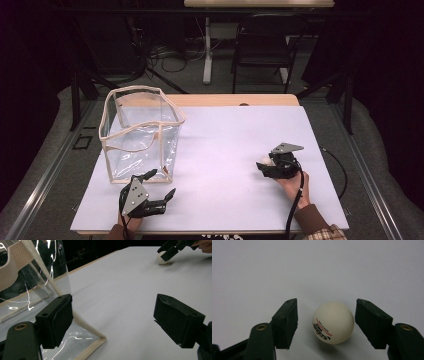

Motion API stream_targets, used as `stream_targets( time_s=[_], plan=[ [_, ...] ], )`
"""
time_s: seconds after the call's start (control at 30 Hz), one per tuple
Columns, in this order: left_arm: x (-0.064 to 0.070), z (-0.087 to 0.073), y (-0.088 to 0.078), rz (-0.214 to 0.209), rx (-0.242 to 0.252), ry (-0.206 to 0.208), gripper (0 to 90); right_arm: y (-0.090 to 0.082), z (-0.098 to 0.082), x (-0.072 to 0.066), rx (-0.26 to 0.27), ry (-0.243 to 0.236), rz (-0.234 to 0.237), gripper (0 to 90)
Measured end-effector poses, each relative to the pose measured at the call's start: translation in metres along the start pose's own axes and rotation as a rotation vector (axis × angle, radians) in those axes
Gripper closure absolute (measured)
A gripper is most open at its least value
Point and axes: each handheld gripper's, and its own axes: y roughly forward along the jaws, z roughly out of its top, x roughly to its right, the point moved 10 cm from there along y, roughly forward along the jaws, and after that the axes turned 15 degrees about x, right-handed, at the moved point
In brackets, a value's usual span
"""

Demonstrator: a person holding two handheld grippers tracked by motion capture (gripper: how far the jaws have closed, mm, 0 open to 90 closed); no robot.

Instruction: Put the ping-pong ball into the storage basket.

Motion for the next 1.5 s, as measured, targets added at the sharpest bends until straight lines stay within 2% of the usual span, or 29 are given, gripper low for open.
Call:
stream_targets(
  time_s=[0.43,0.67,0.87,1.2,1.23,1.27,1.5],
  plan=[
    [0.000,0.000,0.000,-0.002,-0.003,0.003,15.9,0.001,-0.003,0.002,-0.021,0.001,-0.015,42.9],
    [0.000,0.000,0.000,-0.004,-0.003,0.002,15.9,0.003,-0.007,0.003,-0.041,0.002,-0.024,49.6],
    [0.000,0.000,0.000,-0.003,-0.003,0.000,15.9,0.002,-0.007,0.004,-0.045,0.007,-0.030,50.3],
    [0.001,0.000,0.000,-0.007,-0.004,0.000,15.9,0.001,-0.004,0.005,-0.026,0.003,-0.033,50.4],
    [0.001,0.000,0.000,-0.007,-0.004,0.000,15.9,-0.003,0.004,0.003,0.016,-0.003,-0.031,50.4],
    [0.001,0.000,0.000,-0.007,-0.004,0.000,15.9,-0.005,0.007,0.002,0.029,-0.014,-0.028,50.6],
    [0.001,0.000,0.000,-0.005,-0.004,-0.006,15.9,-0.009,0.014,0.000,0.060,-0.028,-0.028,50.7]
  ],
)
